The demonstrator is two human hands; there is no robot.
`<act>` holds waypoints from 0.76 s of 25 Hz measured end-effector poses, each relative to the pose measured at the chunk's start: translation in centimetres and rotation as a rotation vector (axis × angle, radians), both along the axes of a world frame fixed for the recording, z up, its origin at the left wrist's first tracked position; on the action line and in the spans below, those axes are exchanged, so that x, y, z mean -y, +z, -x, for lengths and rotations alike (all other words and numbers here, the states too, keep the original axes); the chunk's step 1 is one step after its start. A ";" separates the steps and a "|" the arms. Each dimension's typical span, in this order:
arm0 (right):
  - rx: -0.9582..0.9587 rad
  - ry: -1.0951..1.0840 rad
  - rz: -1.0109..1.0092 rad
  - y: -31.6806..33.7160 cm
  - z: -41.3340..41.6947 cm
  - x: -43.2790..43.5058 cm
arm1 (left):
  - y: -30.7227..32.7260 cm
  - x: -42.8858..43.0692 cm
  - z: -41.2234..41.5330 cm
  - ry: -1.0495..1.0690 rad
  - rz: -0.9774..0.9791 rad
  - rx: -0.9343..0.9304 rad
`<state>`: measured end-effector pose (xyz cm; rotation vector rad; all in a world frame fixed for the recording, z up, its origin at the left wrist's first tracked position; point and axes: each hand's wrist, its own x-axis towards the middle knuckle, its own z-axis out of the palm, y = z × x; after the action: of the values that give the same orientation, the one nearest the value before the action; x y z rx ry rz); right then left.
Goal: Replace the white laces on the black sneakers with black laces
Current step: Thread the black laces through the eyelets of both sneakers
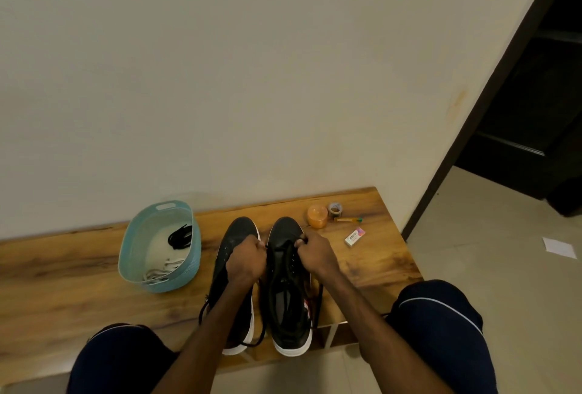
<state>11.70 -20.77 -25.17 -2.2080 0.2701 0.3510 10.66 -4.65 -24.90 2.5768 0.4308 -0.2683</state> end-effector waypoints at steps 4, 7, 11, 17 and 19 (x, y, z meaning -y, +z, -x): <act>-0.009 0.004 0.002 0.0 0.1 -0.1 | 0.2 -1.4 -0.2 0.031 0.282 -0.038; -0.007 0.016 -0.002 0.1 0.2 -0.1 | -0.3 -1.8 0.0 0.119 0.441 -0.016; -0.002 0.019 -0.010 -0.1 0.2 0.0 | -0.2 -2.0 0.0 0.015 0.369 0.006; 0.088 -0.108 -0.175 1.2 1.1 -0.3 | 3.3 -0.9 1.6 0.118 0.294 0.417; 0.188 -0.164 -0.353 4.0 1.9 -0.6 | 6.6 -1.2 1.8 0.131 0.457 0.516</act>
<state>9.76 -20.20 -21.22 -1.8416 0.2620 0.0903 8.88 -3.49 -18.28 2.0542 0.2990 0.3097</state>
